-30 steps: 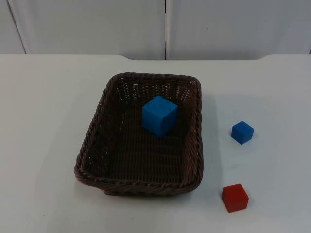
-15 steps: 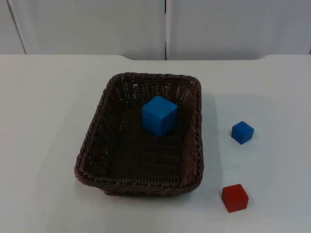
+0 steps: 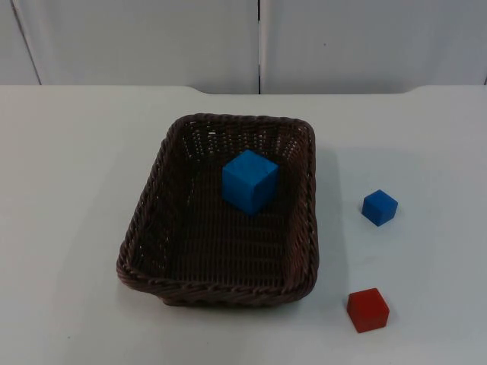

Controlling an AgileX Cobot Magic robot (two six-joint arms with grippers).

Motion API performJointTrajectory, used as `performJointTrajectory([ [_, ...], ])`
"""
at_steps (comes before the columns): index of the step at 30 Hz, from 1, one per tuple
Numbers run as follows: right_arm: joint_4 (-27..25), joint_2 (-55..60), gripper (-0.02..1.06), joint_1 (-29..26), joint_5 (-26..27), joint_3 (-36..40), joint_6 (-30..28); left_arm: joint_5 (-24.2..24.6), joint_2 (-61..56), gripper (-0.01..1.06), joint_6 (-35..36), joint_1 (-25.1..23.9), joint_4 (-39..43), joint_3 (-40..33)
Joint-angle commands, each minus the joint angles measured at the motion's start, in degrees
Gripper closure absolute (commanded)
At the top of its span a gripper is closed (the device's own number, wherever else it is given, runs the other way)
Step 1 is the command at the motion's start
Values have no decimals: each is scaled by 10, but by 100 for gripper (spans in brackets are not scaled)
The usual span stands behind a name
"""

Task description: Pick up the basket with the left hand and place the largest block into the basket with the right hand.

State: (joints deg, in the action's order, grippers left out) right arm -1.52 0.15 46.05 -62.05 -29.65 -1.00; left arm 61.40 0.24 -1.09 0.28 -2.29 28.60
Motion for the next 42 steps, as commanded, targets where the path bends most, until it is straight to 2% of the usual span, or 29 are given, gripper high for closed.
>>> performJointTrajectory([
  [1, -1, -1, -1, -3, 2, 1, 1, 2, -2, 0, -2, -2, -4, -3],
  [6, -1, -1, -1, -10, 2, 1, 1, 2, -2, 0, -2, -2, -4, -3],
  [21, -1, -1, -1, -177, 3, 1, 1, 2, -2, 0, -2, -4, -4, -3],
  [37, -1, -1, -1, -291, 3, 1, 1, 2, -2, 0, -2, -4, -4, -3],
  [42, -1, -1, -1, -347, 3, 1, 1, 2, -2, 0, -2, -4, -4, -3],
])
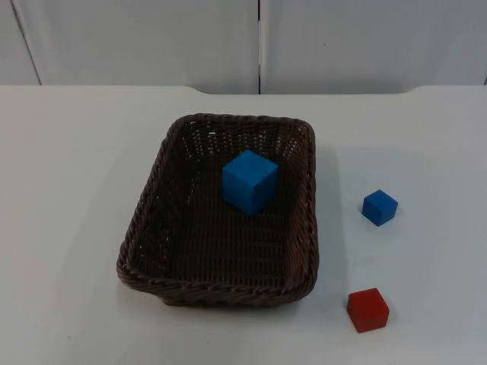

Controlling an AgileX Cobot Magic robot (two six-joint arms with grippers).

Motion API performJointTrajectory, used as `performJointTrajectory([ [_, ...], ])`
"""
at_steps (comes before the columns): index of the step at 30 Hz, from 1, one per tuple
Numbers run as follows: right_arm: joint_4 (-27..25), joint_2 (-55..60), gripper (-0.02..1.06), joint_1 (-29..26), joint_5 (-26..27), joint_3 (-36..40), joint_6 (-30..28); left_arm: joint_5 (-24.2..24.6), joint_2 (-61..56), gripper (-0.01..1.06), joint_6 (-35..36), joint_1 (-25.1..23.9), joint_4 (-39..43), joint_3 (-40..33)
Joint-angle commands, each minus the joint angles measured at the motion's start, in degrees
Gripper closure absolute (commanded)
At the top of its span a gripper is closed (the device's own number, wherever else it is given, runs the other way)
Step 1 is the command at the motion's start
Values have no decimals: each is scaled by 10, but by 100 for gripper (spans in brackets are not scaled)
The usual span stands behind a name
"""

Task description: Pick up the basket with the left hand and place the largest block into the basket with the right hand.

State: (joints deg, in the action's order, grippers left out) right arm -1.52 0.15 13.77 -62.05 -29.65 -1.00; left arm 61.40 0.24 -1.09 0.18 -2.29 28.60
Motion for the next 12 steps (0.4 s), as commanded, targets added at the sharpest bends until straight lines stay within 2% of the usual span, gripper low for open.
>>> performJointTrajectory([
  [1, -1, -1, -1, -24, 3, 1, 1, 2, -2, 0, -2, -3, -4, -3],
  [12, -1, -1, -1, -112, 3, 1, 1, 2, -2, 0, -2, -3, -4, -3],
])
